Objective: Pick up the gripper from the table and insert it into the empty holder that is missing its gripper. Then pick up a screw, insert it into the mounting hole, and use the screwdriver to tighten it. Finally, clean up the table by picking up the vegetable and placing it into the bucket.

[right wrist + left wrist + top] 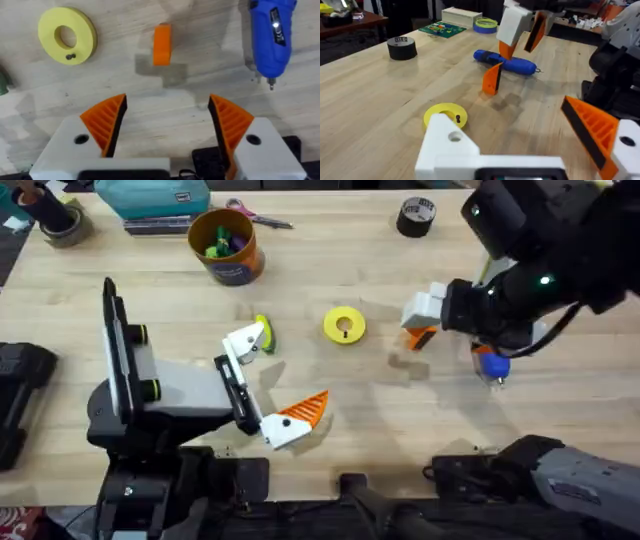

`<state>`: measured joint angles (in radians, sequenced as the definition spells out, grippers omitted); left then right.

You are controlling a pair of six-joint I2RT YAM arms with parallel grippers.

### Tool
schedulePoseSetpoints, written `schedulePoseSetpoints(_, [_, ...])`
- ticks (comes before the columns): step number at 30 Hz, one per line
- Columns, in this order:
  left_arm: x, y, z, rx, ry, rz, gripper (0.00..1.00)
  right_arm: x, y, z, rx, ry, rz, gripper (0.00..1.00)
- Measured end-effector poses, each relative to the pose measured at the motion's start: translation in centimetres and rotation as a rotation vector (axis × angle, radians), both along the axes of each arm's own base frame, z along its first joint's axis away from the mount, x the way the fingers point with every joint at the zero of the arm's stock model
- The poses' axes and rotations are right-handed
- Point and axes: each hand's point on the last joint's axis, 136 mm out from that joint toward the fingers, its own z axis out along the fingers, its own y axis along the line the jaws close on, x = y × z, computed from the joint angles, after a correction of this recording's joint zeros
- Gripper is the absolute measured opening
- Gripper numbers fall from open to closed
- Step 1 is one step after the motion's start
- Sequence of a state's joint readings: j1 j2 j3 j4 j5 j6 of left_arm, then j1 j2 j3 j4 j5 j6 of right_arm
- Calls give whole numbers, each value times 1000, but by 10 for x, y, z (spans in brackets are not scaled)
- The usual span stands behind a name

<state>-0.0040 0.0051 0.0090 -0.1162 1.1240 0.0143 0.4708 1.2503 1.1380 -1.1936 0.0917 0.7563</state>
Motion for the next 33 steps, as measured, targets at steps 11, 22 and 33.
schedulePoseSetpoints(11, [0,0,0,0,0,0,986,21,-3,-37,-2,67,-23,987])
schedulePoseSetpoints(22, [0,0,0,0,0,0,986,44,-1,-65,-16,89,-12,881])
schedulePoseSetpoints(33, [0,0,0,0,0,0,986,50,1,-69,-13,81,-11,448])
